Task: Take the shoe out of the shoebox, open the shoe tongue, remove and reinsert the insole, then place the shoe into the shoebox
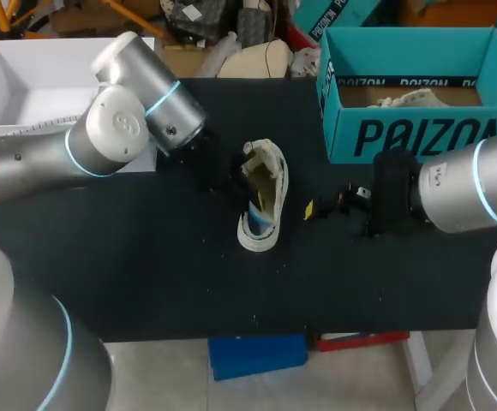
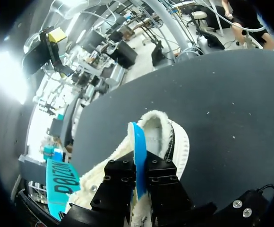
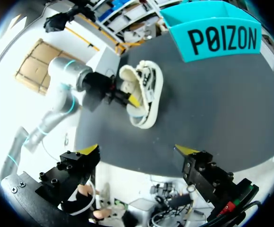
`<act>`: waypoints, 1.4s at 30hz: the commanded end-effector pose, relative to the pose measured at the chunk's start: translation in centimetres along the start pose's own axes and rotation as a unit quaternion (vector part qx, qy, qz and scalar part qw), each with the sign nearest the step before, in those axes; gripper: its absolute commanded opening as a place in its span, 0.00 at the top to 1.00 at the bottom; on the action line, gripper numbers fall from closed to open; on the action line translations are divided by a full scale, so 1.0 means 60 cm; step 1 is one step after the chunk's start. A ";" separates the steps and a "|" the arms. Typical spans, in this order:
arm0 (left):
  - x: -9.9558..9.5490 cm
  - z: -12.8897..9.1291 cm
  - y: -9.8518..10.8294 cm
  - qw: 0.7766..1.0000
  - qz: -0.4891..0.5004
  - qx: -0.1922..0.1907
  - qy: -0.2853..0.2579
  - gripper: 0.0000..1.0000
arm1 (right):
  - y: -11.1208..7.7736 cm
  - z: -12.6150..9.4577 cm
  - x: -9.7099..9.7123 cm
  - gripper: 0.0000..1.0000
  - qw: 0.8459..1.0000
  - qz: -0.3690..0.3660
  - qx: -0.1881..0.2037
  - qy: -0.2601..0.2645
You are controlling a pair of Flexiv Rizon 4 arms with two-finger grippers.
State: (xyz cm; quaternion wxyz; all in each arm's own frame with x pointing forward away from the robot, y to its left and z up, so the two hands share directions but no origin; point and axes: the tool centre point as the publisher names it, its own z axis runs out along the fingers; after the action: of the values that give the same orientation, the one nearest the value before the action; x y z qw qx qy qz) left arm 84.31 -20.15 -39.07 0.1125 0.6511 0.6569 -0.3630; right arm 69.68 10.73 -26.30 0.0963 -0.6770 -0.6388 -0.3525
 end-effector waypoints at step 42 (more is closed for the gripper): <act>-0.026 -0.007 -0.033 0.982 0.043 -0.067 0.173 1.00 | -0.001 0.002 0.002 0.00 1.000 0.000 -0.001 -0.002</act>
State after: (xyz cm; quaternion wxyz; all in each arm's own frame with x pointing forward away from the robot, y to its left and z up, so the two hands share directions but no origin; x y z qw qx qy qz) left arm 82.40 -20.59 -37.06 0.0638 0.7249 0.6584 -0.1922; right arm 69.68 10.73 -26.29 0.0963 -0.6771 -0.6389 -0.3523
